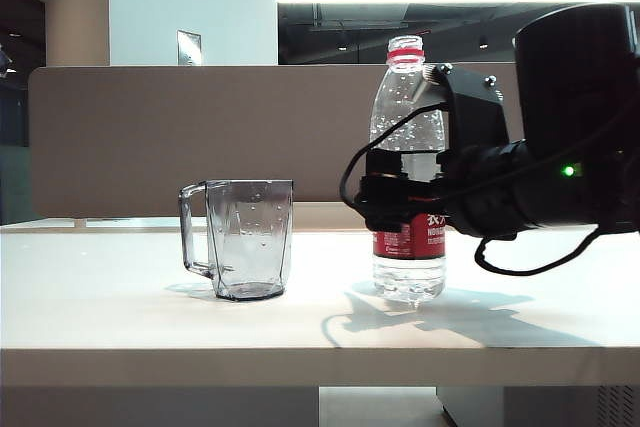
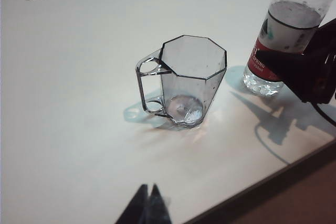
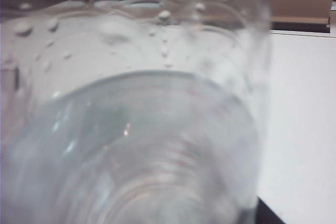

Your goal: Pick up the mineral water bottle on the table and pour a little water into the mug.

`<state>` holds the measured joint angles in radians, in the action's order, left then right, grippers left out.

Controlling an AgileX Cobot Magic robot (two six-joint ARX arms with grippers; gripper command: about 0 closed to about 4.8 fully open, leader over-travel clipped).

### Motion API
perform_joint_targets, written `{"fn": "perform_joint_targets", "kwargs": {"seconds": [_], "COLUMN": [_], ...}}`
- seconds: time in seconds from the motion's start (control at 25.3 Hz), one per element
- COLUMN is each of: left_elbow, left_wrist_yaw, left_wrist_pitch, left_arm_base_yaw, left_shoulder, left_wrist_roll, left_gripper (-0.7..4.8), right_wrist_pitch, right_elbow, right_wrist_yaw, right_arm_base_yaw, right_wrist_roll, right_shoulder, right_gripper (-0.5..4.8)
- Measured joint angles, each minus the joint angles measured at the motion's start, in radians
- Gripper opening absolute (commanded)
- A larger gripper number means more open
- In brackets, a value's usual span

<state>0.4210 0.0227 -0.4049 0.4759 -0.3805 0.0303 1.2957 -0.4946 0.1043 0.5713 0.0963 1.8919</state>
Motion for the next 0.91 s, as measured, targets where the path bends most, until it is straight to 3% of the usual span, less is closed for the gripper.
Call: {"fn": "perform_joint_targets", "kwargs": {"seconds": [0.08, 0.28, 0.83, 0.91], "left_elbow": [0.000, 0.000, 0.000, 0.000], "left_wrist_yaw": [0.000, 0.000, 0.000, 0.000], "left_wrist_pitch": [0.000, 0.000, 0.000, 0.000], "left_arm_base_yaw": [0.000, 0.000, 0.000, 0.000], "left_shoulder": [0.000, 0.000, 0.000, 0.000], "left_wrist_roll": [0.000, 0.000, 0.000, 0.000], "left_gripper": [-0.05, -0.05, -0.05, -0.05], "right_wrist_pitch": [-0.003, -0.034, -0.050, -0.050], "right_elbow": [-0.014, -0.027, -0.027, -0.028], "right_wrist_yaw": [0.000, 0.009, 0.053, 0.064], "right_arm_base_yaw": [0.000, 0.000, -0.001, -0.001], "right_wrist_roll": [0.000, -0.011, -0.044, -0.044], "right_shoulder": [0.005, 0.005, 0.005, 0.005], "right_gripper": [4.79, 4.10, 4.07, 3.85]}}
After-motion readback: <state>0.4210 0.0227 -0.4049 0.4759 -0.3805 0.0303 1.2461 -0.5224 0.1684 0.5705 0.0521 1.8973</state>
